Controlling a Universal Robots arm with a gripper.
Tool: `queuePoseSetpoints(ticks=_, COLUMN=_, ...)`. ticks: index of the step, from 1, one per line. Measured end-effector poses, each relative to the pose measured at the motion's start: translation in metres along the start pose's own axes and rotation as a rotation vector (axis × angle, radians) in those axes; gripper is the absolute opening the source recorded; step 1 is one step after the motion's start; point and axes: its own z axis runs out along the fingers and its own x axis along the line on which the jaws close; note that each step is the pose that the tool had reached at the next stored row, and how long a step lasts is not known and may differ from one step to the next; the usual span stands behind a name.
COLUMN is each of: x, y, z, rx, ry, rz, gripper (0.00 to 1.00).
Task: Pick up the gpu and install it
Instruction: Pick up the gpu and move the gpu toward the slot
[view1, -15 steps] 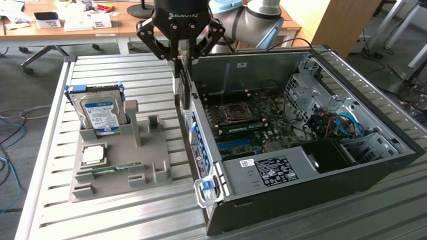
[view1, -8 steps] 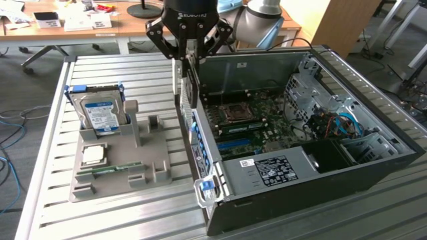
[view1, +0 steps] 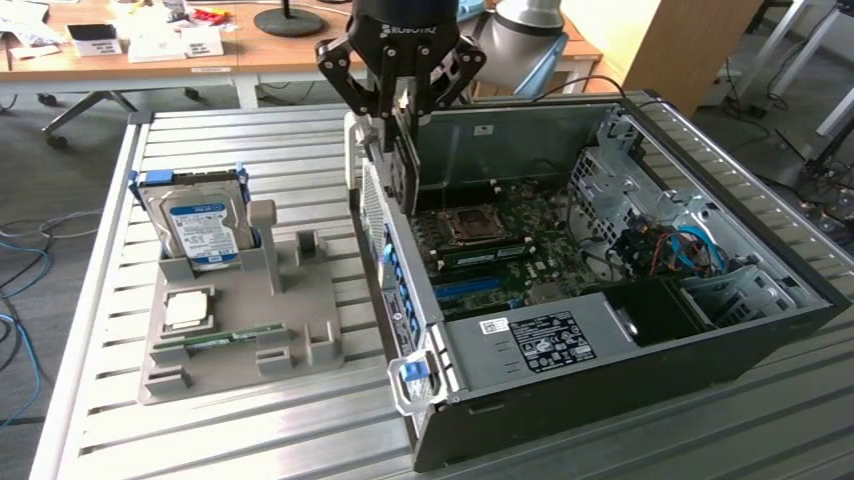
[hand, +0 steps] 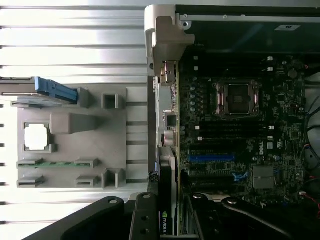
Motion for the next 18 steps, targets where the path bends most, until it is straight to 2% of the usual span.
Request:
queuePoseSetpoints(ticks=8, x=-0.021, y=0.0009, z=0.0006, rx=0.0001, ry=0.0, rz=0.0, gripper=0.27)
queuePoseSetpoints(ticks=18, x=-0.057, y=0.0022, z=0.0016, rx=0.0, ry=0.0001, rz=0.0, gripper=0.27)
